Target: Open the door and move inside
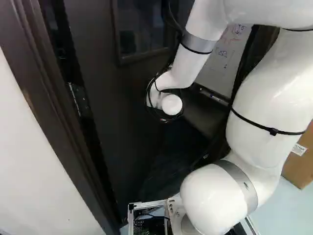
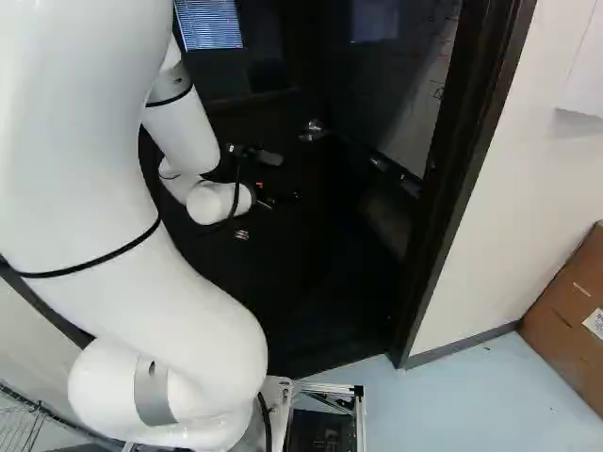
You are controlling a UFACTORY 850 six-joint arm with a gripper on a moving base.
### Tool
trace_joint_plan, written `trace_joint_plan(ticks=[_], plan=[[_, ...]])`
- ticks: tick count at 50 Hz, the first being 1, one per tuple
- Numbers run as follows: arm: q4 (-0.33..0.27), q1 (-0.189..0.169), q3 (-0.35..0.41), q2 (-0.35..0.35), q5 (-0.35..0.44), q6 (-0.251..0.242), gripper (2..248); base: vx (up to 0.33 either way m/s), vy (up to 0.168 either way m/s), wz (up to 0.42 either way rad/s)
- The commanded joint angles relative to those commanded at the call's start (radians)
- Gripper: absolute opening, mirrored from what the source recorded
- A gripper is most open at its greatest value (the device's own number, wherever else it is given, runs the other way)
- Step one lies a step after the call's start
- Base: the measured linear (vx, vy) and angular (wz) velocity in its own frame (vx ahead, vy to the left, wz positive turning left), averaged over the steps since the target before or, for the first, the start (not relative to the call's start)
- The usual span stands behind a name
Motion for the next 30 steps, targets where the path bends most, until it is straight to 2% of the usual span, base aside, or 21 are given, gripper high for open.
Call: trace_joint_plan(ticks=[18, 30], plan=[[-0.001, 0.036, -0.035, -0.033, 0.000, 0.000, 247, 0.000, 0.000, 0.000], [-0.022, 0.052, -0.047, -0.044, 0.000, 0.000, 247, 0.000, 0.000, 0.000]])
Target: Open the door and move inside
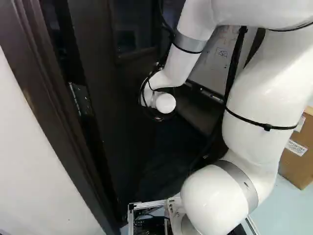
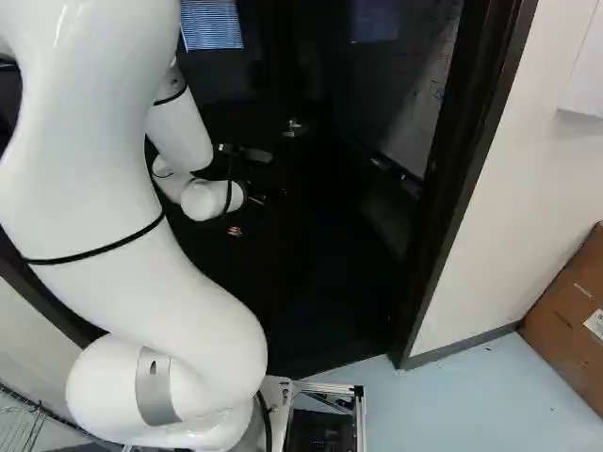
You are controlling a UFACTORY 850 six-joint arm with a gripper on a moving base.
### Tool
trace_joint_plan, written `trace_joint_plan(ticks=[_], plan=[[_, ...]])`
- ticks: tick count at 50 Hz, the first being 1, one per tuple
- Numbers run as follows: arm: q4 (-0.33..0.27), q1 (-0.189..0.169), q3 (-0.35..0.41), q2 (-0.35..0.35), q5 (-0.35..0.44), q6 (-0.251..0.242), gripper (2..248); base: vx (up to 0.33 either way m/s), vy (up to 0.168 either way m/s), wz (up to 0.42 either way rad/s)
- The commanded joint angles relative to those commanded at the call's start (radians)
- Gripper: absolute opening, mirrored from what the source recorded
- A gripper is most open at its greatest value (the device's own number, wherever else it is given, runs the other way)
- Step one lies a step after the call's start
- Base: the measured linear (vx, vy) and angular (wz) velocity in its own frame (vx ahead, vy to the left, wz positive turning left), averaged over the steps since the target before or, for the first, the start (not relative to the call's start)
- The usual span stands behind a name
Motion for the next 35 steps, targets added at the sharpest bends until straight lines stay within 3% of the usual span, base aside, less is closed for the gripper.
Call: trace_joint_plan(ticks=[35], plan=[[-0.092, 0.060, -0.041, -0.037, 0.000, 0.000, 247, 0.000, 0.000, 0.000]])
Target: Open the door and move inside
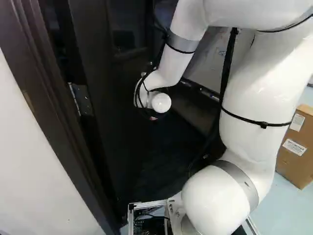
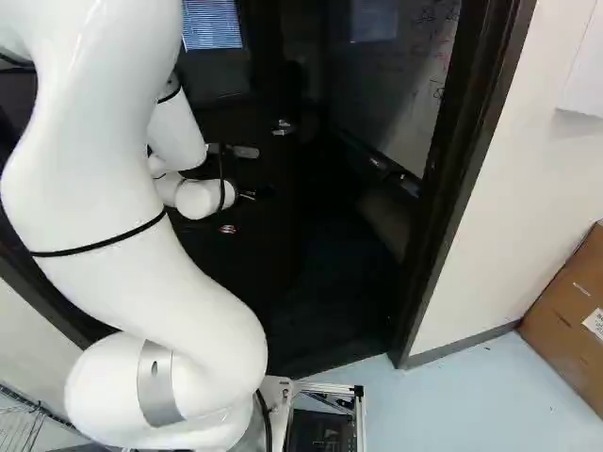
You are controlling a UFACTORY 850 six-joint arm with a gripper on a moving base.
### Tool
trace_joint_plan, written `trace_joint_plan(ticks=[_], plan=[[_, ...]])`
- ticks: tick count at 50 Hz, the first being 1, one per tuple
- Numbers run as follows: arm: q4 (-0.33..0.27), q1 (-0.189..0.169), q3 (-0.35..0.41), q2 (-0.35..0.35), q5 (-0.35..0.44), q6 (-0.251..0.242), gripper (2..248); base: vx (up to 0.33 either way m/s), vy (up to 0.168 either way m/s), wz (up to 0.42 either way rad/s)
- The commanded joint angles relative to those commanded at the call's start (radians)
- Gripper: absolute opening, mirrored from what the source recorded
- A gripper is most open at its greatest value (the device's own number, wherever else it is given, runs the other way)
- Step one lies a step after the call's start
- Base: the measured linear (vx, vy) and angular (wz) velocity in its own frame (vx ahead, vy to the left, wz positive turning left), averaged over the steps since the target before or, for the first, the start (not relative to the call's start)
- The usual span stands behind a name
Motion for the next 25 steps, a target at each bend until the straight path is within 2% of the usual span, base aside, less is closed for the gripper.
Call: trace_joint_plan(ticks=[25], plan=[[-0.034, 0.043, -0.040, -0.036, 0.000, 0.000, 247, 0.000, 0.000, 0.000]])
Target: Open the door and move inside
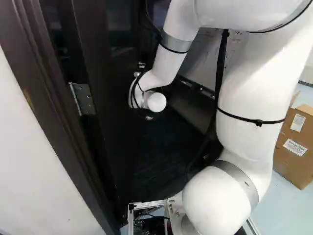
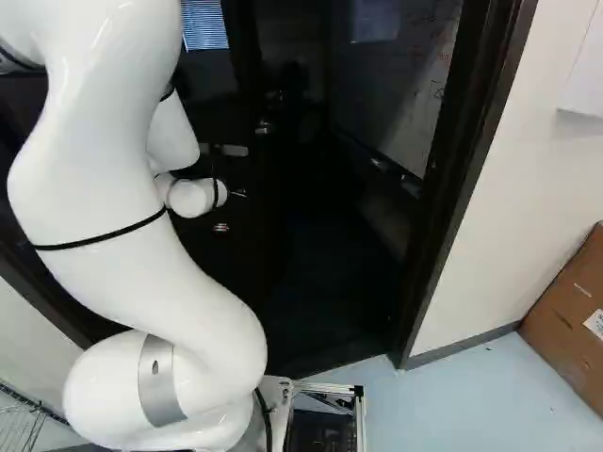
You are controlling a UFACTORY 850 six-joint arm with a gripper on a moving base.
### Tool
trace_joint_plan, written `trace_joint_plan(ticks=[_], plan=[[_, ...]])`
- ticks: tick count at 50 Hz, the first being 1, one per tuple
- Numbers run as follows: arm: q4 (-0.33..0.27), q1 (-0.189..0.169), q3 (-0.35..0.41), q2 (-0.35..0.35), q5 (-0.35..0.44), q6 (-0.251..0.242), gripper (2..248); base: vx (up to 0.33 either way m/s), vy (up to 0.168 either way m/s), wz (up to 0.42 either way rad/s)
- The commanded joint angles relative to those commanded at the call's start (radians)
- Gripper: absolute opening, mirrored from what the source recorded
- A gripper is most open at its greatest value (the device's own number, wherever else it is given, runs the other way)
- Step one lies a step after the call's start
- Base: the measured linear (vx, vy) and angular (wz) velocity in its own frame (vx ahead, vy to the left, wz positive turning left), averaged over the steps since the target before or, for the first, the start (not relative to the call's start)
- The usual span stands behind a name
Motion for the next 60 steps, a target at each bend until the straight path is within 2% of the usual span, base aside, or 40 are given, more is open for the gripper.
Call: trace_joint_plan(ticks=[16, 60], plan=[[-0.009, 0.027, -0.031, -0.027, 0.000, 0.000, 247, 0.000, 0.000, 0.000], [-0.082, 0.098, -0.129, -0.111, 0.000, 0.000, 247, 0.000, 0.000, 0.000]])
